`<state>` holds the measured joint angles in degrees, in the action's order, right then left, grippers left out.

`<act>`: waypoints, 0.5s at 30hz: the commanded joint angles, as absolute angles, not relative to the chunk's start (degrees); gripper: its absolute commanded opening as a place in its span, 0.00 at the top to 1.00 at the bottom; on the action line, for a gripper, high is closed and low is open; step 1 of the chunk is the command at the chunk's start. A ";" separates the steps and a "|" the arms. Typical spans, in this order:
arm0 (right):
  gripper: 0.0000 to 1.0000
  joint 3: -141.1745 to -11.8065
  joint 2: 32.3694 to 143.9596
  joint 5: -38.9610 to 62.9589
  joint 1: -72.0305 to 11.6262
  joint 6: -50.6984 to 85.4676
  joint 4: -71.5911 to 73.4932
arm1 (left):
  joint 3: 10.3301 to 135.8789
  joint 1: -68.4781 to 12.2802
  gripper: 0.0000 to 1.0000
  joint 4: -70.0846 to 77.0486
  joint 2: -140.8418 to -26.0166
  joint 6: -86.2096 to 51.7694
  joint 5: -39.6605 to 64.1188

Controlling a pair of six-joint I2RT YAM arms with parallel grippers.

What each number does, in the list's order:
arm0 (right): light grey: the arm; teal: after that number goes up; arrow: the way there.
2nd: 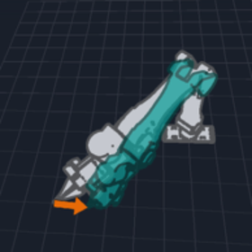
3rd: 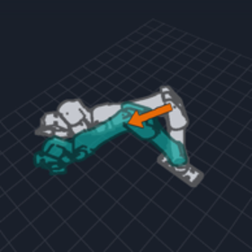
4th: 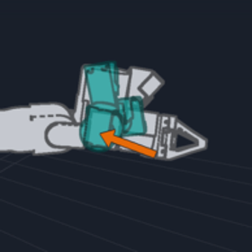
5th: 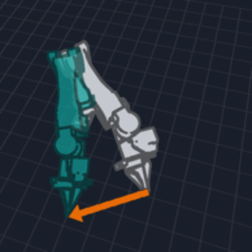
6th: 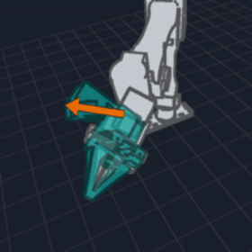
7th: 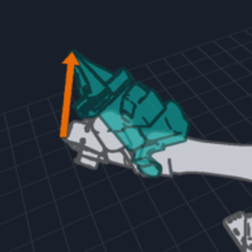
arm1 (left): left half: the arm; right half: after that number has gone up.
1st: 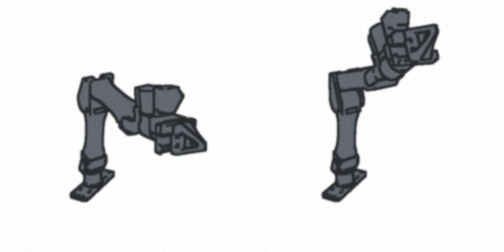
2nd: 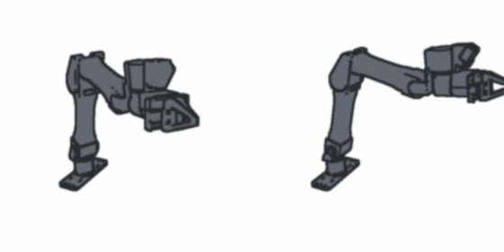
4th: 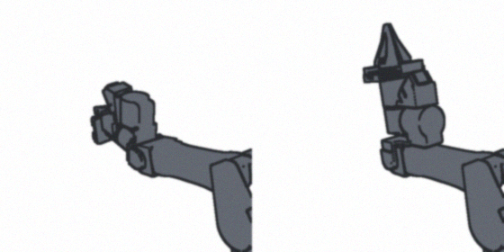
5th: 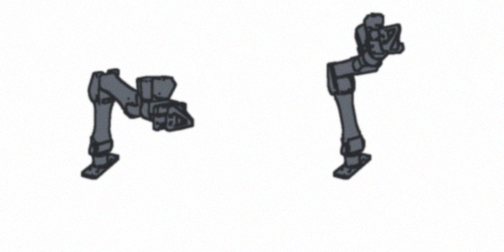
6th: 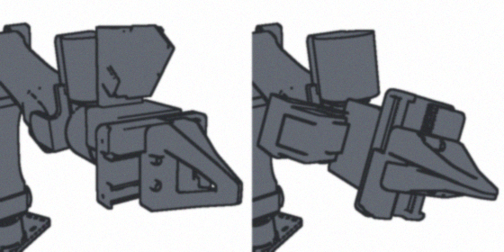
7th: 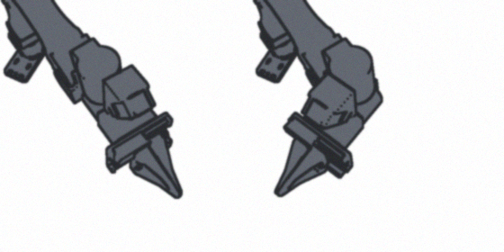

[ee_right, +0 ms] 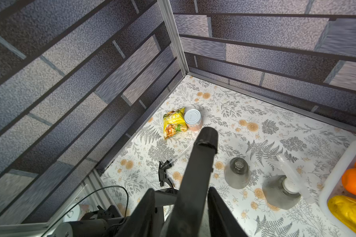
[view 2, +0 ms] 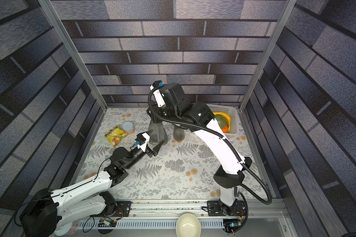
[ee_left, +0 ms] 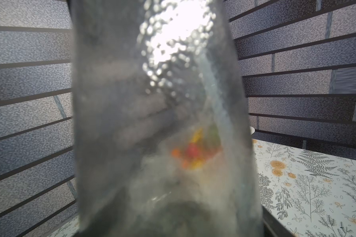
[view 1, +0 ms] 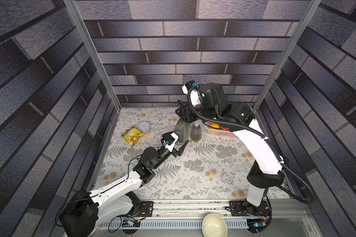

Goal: Attach spray nozzles to spray bottles
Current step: Screw the spray nozzle on the spray bottle.

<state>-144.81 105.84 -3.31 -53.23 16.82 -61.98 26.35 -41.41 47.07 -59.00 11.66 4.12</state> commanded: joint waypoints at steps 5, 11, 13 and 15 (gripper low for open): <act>0.72 -139.82 102.01 -1.56 -52.92 17.31 -58.70 | 25.77 -41.15 0.25 47.88 -59.55 12.26 3.21; 0.86 -129.82 97.08 0.69 -52.94 17.01 -51.98 | 25.42 -40.97 0.25 49.25 -59.68 9.54 3.99; 0.87 -123.54 94.05 2.62 -52.99 16.88 -46.38 | 25.24 -40.75 0.25 49.85 -59.51 8.23 4.29; 0.88 -115.04 89.92 4.38 -52.99 16.60 -37.91 | 24.90 -40.25 0.25 50.84 -59.24 5.73 5.19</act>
